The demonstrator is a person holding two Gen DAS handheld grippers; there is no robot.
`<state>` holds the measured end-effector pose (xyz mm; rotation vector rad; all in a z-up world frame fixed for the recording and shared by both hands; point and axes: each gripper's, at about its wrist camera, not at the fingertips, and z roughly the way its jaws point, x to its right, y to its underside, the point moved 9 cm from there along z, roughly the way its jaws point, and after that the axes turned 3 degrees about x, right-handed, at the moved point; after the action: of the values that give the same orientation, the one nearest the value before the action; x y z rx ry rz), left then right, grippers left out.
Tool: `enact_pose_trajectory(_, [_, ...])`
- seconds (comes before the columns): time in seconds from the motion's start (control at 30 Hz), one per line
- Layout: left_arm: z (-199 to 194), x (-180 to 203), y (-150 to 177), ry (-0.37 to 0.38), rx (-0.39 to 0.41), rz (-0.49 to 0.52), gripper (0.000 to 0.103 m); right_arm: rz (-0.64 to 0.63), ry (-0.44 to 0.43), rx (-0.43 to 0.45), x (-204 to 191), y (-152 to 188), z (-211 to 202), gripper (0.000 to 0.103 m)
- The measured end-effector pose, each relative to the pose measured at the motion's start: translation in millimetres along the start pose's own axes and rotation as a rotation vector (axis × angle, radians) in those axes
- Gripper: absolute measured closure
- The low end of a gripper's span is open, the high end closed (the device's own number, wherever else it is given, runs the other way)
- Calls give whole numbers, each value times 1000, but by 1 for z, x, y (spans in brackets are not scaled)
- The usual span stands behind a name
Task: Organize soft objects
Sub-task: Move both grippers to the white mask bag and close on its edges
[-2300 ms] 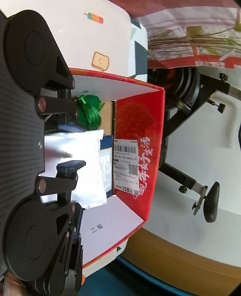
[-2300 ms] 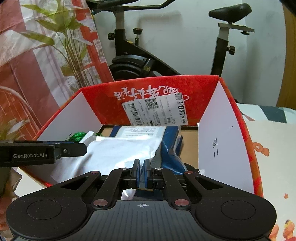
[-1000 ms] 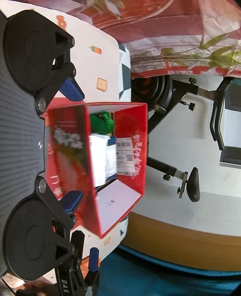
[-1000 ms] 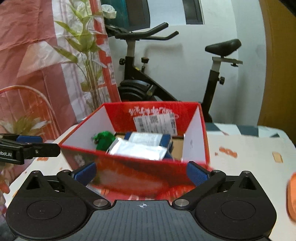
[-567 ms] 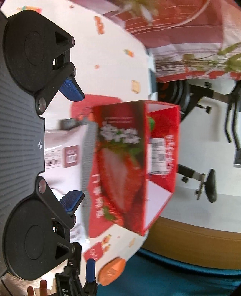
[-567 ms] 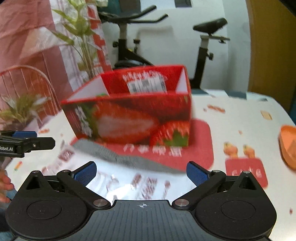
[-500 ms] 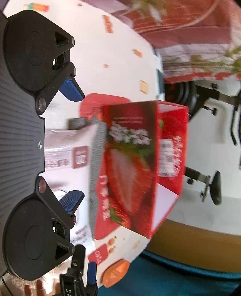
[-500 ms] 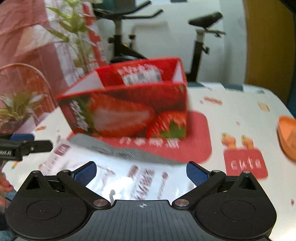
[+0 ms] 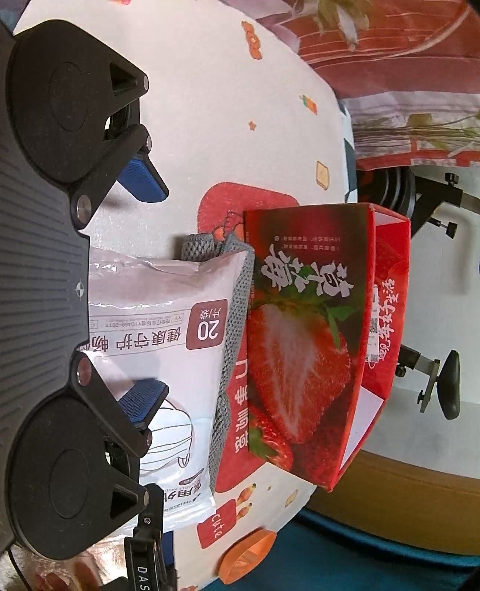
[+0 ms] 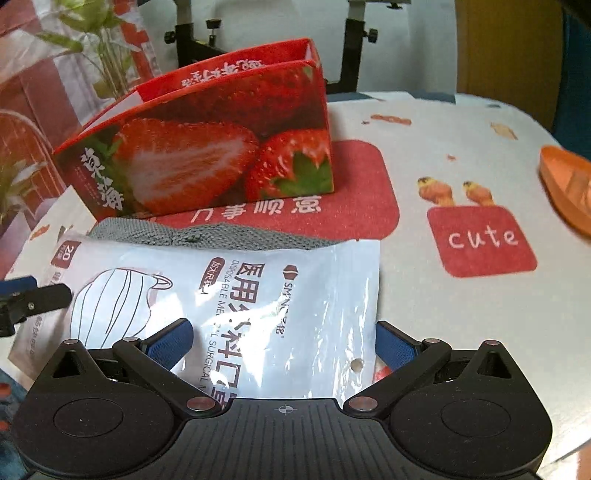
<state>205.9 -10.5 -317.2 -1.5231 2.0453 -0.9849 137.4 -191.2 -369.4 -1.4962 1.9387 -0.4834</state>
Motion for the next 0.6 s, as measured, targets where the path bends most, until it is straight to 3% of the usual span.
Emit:
enact_pose_trajectory(0.2, [5, 1, 7, 63, -18, -43, 0, 55, -25, -13, 4, 3, 4, 0])
enact_pose_trajectory(0.4, [20, 10, 25, 195, -124, -92, 0, 59, -21, -12, 4, 2, 5, 0])
enact_pose_trajectory(0.6, [20, 17, 28, 197, -123, -43, 0, 67, -16, -11, 4, 3, 6, 0])
